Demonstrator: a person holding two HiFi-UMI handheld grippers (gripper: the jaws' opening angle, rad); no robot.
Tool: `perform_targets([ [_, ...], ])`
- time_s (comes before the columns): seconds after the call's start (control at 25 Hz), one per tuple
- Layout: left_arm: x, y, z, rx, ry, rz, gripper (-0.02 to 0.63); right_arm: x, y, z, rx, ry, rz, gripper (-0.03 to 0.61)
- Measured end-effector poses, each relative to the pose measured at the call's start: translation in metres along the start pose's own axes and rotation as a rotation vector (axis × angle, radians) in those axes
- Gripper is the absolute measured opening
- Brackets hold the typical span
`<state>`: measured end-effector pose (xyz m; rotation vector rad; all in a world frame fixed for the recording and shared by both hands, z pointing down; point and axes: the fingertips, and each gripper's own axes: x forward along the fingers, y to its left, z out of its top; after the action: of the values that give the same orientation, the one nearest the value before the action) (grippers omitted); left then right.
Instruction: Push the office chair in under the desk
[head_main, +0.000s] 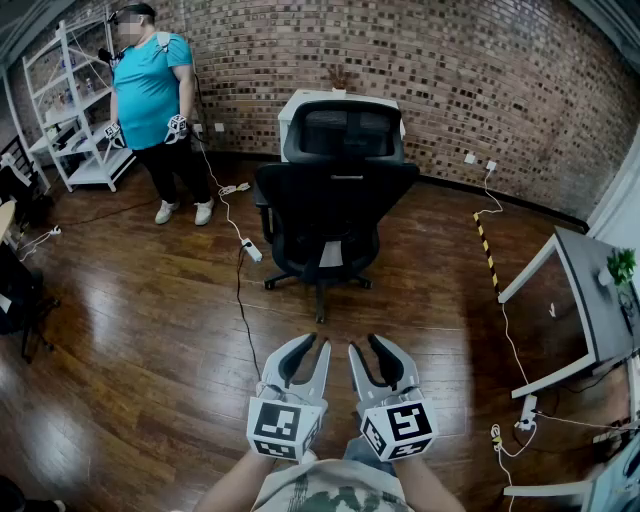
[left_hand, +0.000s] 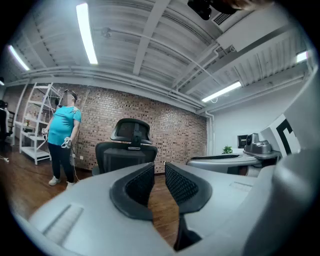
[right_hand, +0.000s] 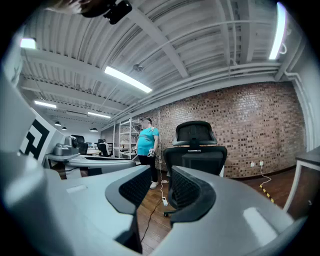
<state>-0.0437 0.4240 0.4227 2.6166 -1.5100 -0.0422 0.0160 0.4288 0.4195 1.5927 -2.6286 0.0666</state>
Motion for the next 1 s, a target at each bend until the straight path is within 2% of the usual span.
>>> perform_targets([
  [0.52,0.043,0.024,0.011,-0.001,0.006,0.028,0.083,0.033,-0.040,0.012,-0.036,0.000,-0.008,0.114],
  [1.0,0.120,0.064,0.033,0.058,0.011,0.099,0.083,0.103,-0.114,0.034,-0.062,-0.042,0.008,0.114],
])
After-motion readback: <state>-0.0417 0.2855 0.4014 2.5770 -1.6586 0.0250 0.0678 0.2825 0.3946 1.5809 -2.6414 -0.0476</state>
